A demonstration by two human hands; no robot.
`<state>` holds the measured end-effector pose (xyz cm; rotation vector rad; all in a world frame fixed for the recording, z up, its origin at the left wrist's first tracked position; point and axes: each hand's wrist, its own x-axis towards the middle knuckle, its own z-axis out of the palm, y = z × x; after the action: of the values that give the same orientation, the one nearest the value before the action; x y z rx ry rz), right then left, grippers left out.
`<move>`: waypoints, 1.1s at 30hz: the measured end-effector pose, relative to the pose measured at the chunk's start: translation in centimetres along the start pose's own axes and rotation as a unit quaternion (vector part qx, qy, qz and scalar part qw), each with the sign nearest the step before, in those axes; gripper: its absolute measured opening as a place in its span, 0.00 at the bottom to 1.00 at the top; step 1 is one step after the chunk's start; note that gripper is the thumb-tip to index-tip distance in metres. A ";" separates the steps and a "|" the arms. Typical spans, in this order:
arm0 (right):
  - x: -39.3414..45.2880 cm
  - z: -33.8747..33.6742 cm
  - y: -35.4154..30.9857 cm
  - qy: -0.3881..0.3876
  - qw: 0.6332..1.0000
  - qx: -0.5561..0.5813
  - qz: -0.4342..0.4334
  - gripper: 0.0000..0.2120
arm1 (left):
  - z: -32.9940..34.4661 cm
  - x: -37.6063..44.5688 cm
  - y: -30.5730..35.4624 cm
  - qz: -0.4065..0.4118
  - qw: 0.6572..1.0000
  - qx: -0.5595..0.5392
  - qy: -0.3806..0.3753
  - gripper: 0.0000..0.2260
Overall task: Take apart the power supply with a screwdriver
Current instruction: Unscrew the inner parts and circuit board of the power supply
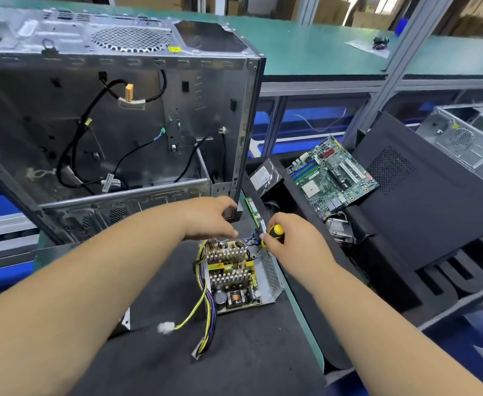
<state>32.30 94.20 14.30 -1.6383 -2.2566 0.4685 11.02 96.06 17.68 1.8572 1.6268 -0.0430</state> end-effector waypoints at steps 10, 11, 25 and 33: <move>1.1 0.6 0.4 -0.002 1.000 0.000 0.004 0.07 | 6.6 6.6 0.7 0.066 0.990 0.128 -0.005 0.28; 1.1 0.7 0.4 -0.002 1.000 0.000 0.003 0.07 | 6.8 6.8 0.5 0.065 0.990 0.127 -0.012 0.28; 1.7 0.6 -0.4 -0.047 0.998 -0.027 -0.018 0.06 | 9.0 7.3 -0.1 0.056 0.971 0.231 0.003 0.27; 2.3 0.6 -0.9 -0.077 0.993 -0.085 -0.030 0.13 | 8.7 7.5 0.0 0.027 0.982 0.185 -0.008 0.29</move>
<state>30.57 96.08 14.34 -1.6585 -2.5135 0.4108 16.09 98.34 7.66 2.1689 1.6403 -0.3599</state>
